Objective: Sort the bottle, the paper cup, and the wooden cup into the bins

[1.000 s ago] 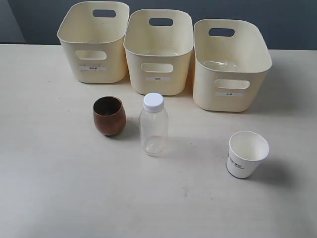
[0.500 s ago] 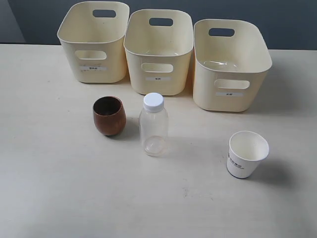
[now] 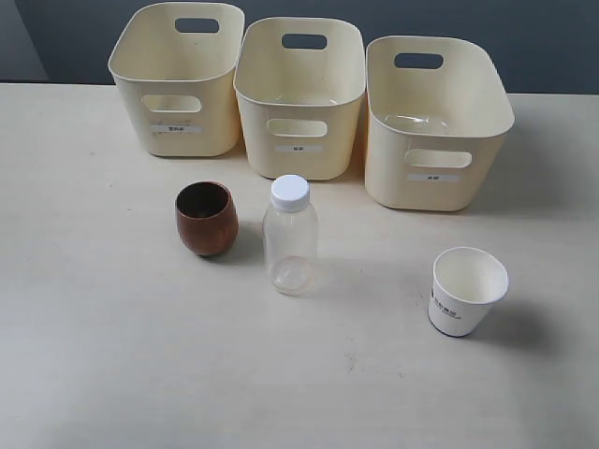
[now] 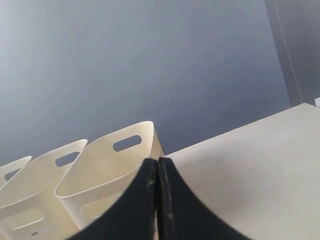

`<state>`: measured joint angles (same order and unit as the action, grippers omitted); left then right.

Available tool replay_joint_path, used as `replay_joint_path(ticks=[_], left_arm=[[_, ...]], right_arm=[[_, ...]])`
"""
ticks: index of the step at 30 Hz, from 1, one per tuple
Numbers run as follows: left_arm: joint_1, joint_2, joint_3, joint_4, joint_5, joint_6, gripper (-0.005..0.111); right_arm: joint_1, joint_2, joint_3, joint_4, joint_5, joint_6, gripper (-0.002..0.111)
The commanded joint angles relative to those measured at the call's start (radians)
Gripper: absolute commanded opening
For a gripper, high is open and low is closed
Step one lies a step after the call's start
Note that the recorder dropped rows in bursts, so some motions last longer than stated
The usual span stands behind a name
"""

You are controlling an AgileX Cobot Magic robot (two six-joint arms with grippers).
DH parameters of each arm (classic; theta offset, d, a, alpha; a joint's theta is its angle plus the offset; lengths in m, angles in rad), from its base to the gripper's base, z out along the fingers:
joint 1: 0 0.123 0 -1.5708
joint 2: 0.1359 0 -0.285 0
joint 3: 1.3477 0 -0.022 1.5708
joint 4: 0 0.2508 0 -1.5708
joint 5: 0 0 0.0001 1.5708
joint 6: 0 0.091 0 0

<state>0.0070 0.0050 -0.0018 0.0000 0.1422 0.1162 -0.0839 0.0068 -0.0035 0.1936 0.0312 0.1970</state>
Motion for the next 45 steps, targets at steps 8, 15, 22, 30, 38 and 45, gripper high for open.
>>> replay_joint_path(ticks=[8,15,22,30,38,45], left_arm=[[0.000,-0.005,0.002,0.000,-0.007,-0.002,0.000],[0.000,-0.005,0.002,0.000,-0.007,-0.002,0.000],[0.000,-0.005,0.002,0.000,-0.007,-0.002,0.000],[0.000,-0.005,0.002,0.000,-0.007,-0.002,0.000],[0.000,-0.005,0.002,0.000,-0.007,-0.002,0.000],[0.000,-0.005,0.002,0.000,-0.007,-0.002,0.000]], right_arm=[[0.005,-0.007,0.004,0.028,-0.031,0.001,-0.001],[0.005,-0.007,0.004,0.088,-0.121,0.048,-0.001],[0.005,-0.007,-0.026,0.077,-0.215,0.063,-0.001],[0.005,0.078,-0.283,-0.086,-0.241,0.072,-0.001],[0.005,0.452,-0.641,-0.387,-0.031,0.072,-0.001],[0.190,0.721,-0.775,-0.331,0.264,-0.243,-0.001]])
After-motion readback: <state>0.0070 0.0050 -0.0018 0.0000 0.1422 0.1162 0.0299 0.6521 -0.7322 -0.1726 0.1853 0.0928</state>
